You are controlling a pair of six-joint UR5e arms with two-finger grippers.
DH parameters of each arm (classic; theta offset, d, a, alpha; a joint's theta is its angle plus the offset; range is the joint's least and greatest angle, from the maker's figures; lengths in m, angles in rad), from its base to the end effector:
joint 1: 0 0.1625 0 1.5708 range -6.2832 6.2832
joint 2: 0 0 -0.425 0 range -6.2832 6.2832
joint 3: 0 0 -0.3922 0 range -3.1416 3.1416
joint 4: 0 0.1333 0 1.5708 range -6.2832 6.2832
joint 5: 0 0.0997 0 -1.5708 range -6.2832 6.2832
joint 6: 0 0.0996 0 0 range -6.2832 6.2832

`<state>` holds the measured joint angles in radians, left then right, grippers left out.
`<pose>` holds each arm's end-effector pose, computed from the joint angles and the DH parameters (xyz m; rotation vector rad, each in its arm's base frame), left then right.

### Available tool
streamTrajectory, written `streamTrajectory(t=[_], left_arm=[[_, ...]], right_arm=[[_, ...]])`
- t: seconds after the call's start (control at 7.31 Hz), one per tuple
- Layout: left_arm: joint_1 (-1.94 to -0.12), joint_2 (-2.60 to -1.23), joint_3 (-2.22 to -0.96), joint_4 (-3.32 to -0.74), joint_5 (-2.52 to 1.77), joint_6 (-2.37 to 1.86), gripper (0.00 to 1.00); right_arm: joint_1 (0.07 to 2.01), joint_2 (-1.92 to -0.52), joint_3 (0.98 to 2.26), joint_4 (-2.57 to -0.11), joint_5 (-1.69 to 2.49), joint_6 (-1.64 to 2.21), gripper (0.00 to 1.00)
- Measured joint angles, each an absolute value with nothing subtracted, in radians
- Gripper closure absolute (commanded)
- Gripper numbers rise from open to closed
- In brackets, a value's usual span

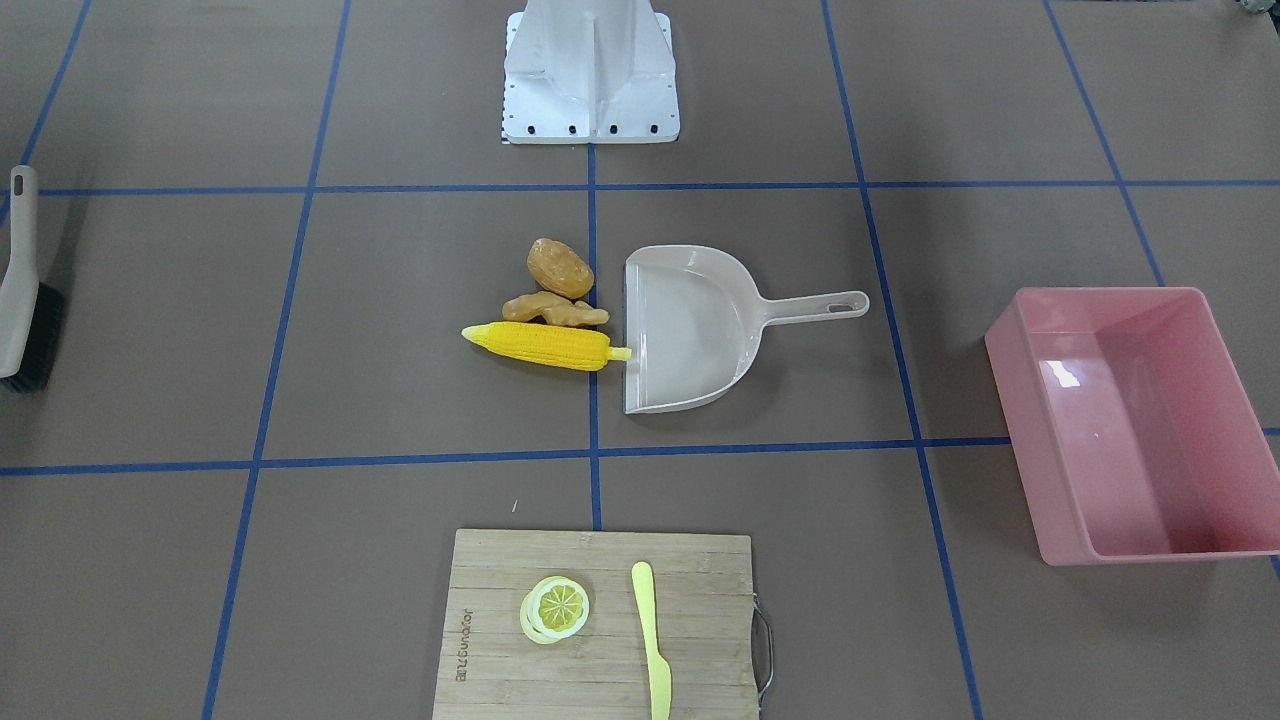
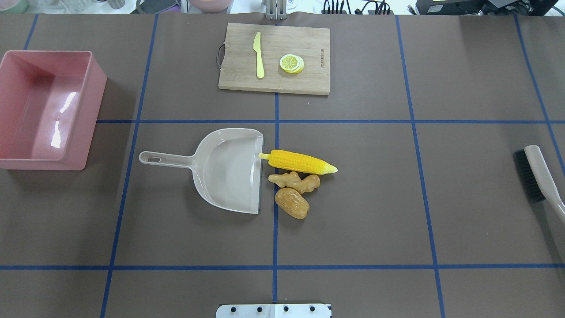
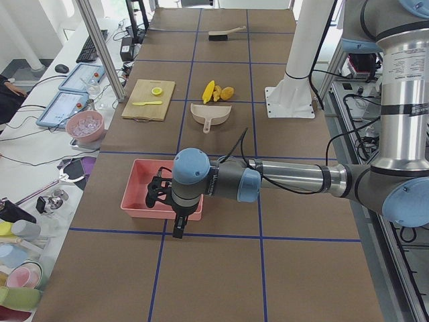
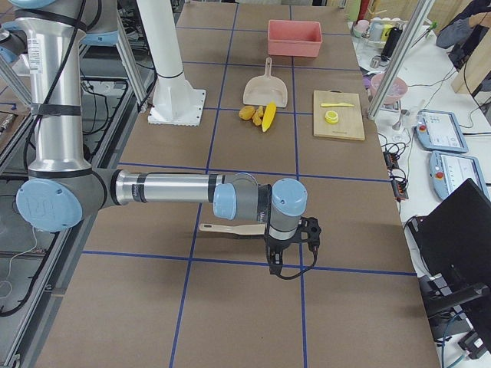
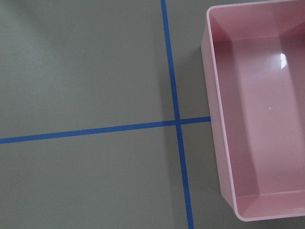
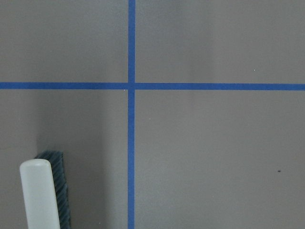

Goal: Sweep and dump trash into bin

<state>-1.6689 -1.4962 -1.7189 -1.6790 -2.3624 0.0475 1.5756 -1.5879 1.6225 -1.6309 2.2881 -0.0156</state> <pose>-0.1082 -0.4618 0.6083 0.2290 0.7746 0.0241 0.0701 -0.4821 0.6514 -0.0171 -0.7175 -0.0012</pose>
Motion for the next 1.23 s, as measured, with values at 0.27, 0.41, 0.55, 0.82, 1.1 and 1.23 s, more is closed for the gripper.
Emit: streamTrajectory(t=[0.27,0.41,0.55,0.82,1.1,1.23], left_arm=[[-1.672,-1.495,-1.72,-1.678,-2.365,0.048,0.01],[-1.673,-1.494,-1.722,-1.678,-2.365,0.048,0.01],[-1.673,-1.492,-1.725,-1.678,-2.366,0.049,0.01],[-1.67,-1.485,-1.732,-1.677,-2.365,0.049,0.01],[-1.674,-1.48,-1.765,-1.677,-2.366,0.054,0.01],[-1.673,-1.477,-1.786,-1.677,-2.367,0.055,0.01]], right_arm=[[1.602,-1.597,1.623,-1.632,2.291,-0.019,0.0],[1.611,-1.606,1.628,-1.631,2.292,-0.02,0.0],[1.617,-1.618,1.642,-1.631,2.293,-0.02,0.0],[1.619,-1.645,1.685,-1.631,2.294,-0.02,0.0],[1.619,-1.658,1.701,-1.631,2.295,-0.019,0.0],[1.617,-1.671,1.703,-1.632,2.296,-0.019,0.0]])
